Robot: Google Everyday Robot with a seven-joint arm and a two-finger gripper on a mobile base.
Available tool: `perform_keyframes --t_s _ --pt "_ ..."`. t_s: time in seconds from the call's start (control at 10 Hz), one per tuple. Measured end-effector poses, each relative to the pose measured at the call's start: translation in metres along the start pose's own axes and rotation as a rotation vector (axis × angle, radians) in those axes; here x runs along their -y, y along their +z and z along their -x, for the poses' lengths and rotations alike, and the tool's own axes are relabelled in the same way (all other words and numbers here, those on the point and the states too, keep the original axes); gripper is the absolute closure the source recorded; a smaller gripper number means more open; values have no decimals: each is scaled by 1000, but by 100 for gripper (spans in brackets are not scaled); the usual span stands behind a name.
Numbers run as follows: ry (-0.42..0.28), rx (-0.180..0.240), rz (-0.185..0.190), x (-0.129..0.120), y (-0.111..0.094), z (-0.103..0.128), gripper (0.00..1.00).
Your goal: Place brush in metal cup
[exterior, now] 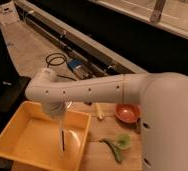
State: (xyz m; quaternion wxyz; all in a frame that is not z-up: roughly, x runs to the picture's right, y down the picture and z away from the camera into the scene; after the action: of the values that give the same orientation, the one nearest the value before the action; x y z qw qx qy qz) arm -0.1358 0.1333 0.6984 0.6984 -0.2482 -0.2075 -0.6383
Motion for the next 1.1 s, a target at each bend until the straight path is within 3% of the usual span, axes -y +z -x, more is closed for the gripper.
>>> perform_keyframes --t_s 0.3,0.5,0.8,0.9,1.1 --pt "181 9 -40 -68 -29 -35 87" --pt "325 10 -90 -124 -60 -59 87" --pt "524 46 -128 -196 -88 -71 87" --pt "574 67 -127 -215 -90 -70 87" --pt "593 77 -128 -220 -91 -69 87"
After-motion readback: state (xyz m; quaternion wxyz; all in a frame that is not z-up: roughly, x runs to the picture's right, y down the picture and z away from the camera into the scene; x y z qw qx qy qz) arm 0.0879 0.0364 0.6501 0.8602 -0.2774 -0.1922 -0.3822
